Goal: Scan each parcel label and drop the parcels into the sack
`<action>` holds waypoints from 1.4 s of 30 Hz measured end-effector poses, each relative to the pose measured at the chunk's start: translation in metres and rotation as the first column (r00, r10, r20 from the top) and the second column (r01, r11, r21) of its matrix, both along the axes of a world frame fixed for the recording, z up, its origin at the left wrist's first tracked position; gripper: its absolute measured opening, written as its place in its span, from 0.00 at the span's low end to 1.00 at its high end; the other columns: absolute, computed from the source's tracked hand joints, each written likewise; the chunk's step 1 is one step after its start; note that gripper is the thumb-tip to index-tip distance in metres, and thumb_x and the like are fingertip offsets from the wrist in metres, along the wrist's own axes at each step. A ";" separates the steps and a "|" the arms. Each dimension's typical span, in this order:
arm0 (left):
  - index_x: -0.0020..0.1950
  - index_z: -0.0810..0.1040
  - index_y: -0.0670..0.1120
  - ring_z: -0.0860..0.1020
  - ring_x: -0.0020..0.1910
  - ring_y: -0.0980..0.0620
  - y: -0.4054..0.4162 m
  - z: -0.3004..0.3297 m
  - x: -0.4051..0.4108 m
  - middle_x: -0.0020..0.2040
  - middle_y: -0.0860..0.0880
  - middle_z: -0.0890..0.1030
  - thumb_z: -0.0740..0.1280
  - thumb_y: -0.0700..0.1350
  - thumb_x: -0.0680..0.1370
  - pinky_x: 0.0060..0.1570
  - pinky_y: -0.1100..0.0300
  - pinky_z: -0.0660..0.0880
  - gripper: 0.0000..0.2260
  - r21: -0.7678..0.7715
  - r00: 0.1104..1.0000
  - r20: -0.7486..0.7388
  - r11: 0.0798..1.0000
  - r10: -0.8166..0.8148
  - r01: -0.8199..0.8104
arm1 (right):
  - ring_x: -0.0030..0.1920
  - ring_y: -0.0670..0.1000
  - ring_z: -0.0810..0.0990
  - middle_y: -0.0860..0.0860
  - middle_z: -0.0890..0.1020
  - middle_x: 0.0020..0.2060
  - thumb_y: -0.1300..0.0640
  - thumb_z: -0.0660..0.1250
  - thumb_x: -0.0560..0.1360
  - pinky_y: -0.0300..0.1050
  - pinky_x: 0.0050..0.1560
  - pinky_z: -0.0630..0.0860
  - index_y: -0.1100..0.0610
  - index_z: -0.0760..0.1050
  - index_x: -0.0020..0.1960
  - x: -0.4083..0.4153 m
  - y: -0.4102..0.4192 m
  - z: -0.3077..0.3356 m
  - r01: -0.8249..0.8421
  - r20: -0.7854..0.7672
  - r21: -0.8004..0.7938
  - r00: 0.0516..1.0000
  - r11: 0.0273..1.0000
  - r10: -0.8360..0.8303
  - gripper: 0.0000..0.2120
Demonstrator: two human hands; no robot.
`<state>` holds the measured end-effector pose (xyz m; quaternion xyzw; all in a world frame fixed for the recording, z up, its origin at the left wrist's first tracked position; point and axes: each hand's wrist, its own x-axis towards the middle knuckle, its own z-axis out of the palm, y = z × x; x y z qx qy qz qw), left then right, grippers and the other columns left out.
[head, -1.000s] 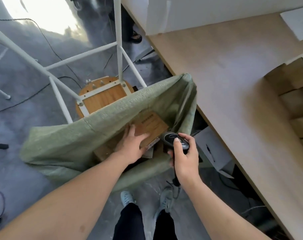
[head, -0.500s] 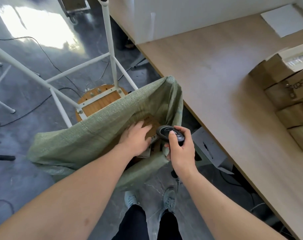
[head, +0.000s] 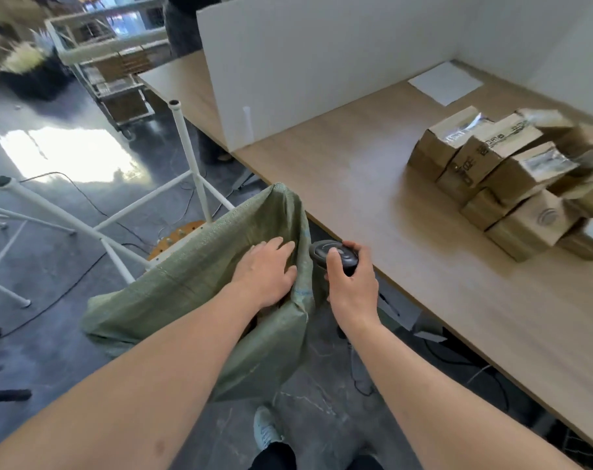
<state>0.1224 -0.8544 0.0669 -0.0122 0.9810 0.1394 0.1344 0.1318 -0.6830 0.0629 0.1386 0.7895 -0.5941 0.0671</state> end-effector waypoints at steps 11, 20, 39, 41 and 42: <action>0.83 0.63 0.47 0.63 0.81 0.44 0.156 0.085 0.000 0.83 0.44 0.64 0.63 0.53 0.85 0.80 0.51 0.59 0.28 0.010 0.976 -0.197 0.995 -0.091 0.094 | 0.53 0.52 0.85 0.37 0.81 0.52 0.30 0.62 0.72 0.63 0.57 0.84 0.36 0.71 0.63 0.016 0.147 0.082 0.094 -0.192 0.010 0.977 0.996 -0.090 0.22; 0.83 0.64 0.49 0.62 0.81 0.44 0.306 0.123 -0.023 0.83 0.46 0.62 0.63 0.54 0.85 0.79 0.48 0.62 0.27 0.056 0.945 -0.261 0.974 -0.196 0.218 | 0.51 0.54 0.83 0.40 0.80 0.50 0.36 0.64 0.78 0.65 0.51 0.85 0.41 0.71 0.65 0.022 0.287 0.122 0.209 -0.282 0.033 0.940 0.977 -0.192 0.18; 0.81 0.66 0.50 0.69 0.77 0.43 0.536 0.114 -0.231 0.81 0.46 0.66 0.63 0.56 0.84 0.74 0.46 0.70 0.26 -0.059 0.784 -0.241 0.815 -0.572 0.576 | 0.54 0.51 0.80 0.40 0.80 0.49 0.44 0.68 0.83 0.46 0.53 0.73 0.46 0.75 0.64 -0.141 0.492 0.101 0.608 -0.241 0.057 0.778 0.792 -0.581 0.12; 0.81 0.66 0.50 0.68 0.77 0.44 0.556 0.107 -0.258 0.81 0.47 0.65 0.64 0.56 0.84 0.73 0.47 0.70 0.27 -0.050 0.772 -0.221 0.797 -0.597 0.602 | 0.53 0.51 0.80 0.41 0.81 0.49 0.45 0.68 0.83 0.46 0.52 0.72 0.44 0.74 0.62 -0.164 0.509 0.095 0.657 -0.210 0.066 0.745 0.751 -0.633 0.09; 0.81 0.66 0.50 0.69 0.76 0.44 0.565 0.103 -0.270 0.80 0.47 0.66 0.65 0.55 0.83 0.72 0.47 0.71 0.27 -0.048 0.765 -0.215 0.789 -0.607 0.613 | 0.53 0.51 0.80 0.40 0.81 0.49 0.45 0.68 0.83 0.45 0.52 0.72 0.43 0.73 0.61 -0.174 0.516 0.091 0.671 -0.198 0.071 0.735 0.738 -0.649 0.09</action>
